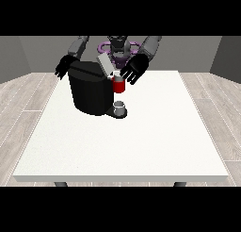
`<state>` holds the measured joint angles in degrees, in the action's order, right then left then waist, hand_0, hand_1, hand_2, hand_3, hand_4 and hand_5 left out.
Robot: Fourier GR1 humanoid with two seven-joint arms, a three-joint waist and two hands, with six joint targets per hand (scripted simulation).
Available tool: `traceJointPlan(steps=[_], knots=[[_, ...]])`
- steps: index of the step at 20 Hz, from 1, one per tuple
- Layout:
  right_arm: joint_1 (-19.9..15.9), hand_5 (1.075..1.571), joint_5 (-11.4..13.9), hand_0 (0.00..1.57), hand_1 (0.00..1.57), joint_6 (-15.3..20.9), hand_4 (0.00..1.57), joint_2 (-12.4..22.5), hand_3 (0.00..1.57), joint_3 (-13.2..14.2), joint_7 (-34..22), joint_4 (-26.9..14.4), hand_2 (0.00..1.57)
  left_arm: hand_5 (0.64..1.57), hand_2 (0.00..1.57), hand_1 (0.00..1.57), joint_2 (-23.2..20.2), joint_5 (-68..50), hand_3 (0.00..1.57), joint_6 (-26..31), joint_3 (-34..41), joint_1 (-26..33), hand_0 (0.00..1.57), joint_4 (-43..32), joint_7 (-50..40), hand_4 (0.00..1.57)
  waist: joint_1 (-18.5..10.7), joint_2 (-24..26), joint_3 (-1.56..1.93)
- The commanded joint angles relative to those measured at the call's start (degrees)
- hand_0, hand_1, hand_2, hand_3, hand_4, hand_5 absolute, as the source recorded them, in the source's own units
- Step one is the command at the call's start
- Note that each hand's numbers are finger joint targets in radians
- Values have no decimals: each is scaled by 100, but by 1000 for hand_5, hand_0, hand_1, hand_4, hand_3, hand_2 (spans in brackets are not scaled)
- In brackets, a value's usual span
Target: Insert the coffee pod into the coffee machine and close the lid
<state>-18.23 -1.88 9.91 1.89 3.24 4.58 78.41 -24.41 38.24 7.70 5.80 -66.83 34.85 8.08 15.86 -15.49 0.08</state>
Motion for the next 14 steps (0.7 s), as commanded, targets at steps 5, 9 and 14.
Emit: traceJointPlan(steps=[5,9,14], knots=[[-413,1571,22,0,0,65,463,81,0,-26,-506,137,0,1571,1125,1058,-133,139,961,110,11,-288,1058,-136,-181,367,103,-30,-8],[-193,1571,-19,0,0,-32,470,180,0,99,-194,-32,0,1571,1115,1066,-73,178,928,179,-68,-137,1066,-32,-40,371,-7,110,-7],[-29,1571,164,0,0,337,419,-180,0,-361,-125,269,0,1571,0,0,-274,394,0,265,-237,-51,0,-159,385,0,159,-105,-9]])
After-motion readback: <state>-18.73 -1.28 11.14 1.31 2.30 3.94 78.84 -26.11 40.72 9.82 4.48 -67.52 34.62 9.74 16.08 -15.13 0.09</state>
